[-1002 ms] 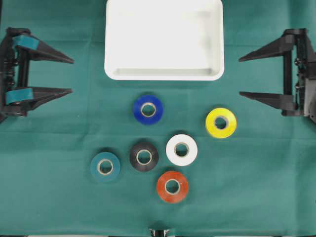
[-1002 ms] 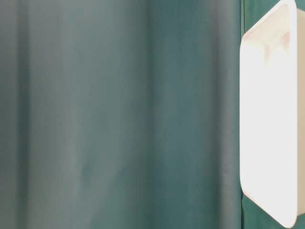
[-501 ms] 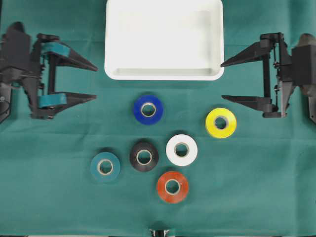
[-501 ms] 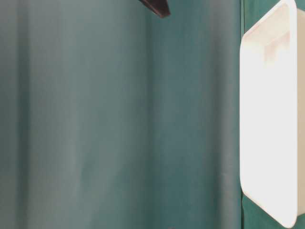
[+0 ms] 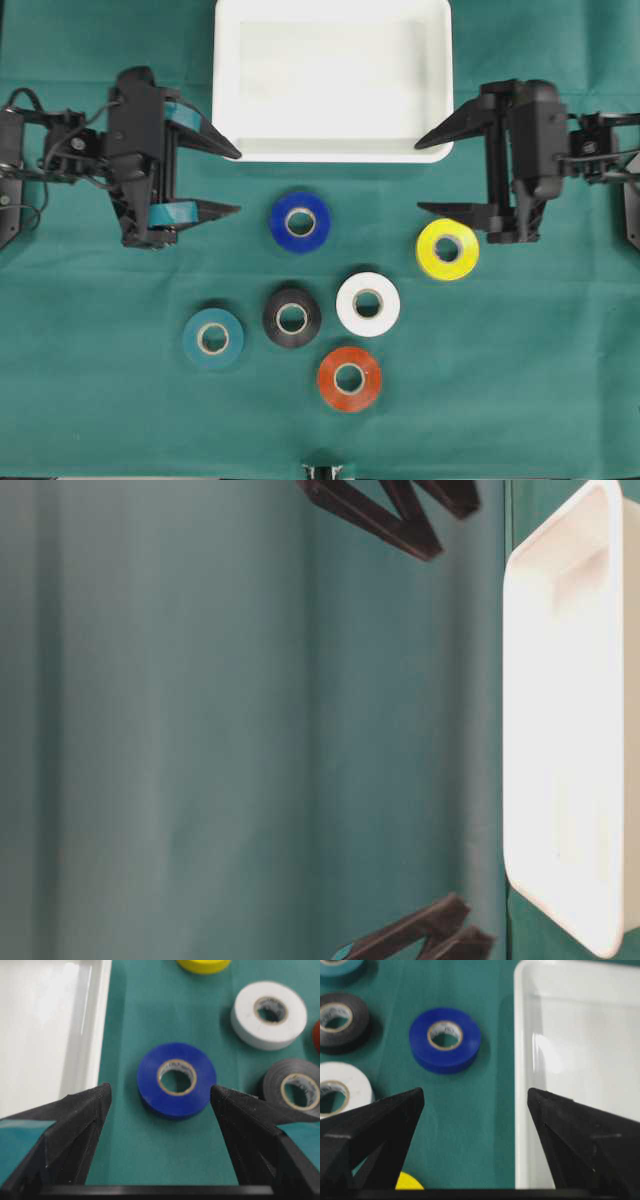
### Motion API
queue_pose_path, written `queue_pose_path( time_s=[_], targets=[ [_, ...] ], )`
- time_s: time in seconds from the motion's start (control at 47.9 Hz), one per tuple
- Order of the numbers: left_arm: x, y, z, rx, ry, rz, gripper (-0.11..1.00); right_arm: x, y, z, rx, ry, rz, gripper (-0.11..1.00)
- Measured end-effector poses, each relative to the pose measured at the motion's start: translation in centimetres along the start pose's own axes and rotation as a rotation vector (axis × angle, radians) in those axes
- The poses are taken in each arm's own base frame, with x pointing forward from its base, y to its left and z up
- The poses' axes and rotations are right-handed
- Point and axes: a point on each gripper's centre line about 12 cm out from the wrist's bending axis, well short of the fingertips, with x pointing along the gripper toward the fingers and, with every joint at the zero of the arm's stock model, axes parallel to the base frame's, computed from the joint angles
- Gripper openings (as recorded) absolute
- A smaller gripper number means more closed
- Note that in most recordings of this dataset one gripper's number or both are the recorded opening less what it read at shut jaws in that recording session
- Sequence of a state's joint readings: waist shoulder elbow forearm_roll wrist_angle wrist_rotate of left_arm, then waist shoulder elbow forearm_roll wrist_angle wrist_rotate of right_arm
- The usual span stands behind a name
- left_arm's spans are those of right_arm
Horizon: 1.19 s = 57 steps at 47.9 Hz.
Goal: Put the tape alternately from left to right into the white case.
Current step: 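Move the right gripper over the orange-red tape roll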
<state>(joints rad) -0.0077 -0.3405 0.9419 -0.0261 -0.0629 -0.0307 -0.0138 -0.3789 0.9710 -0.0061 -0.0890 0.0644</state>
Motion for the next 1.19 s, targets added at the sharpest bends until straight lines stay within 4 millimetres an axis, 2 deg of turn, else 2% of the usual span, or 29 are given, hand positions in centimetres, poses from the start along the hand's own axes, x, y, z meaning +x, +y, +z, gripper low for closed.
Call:
queue_pose_path(
  time_s=[0.167, 0.334, 1.023, 1.19],
  targets=[
    [0.6, 0.0, 0.0, 0.000, 0.025, 0.001, 0.89, 1.6, 0.0, -0.5, 0.000, 0.052, -0.003, 0.78],
    [0.8, 0.0, 0.0, 0.004, 0.035, 0.002, 0.89, 2.3, -0.1, -0.8, 0.000, 0.074, -0.004, 0.78],
    [0.9, 0.2, -0.1, 0.000, 0.040, 0.007, 0.89, 2.3, 0.0, -0.8, 0.009, 0.073, -0.005, 0.78],
    [0.9, 0.2, -0.1, 0.000, 0.041, 0.007, 0.89, 2.3, 0.5, -0.8, 0.021, 0.073, 0.010, 0.78]
  ],
)
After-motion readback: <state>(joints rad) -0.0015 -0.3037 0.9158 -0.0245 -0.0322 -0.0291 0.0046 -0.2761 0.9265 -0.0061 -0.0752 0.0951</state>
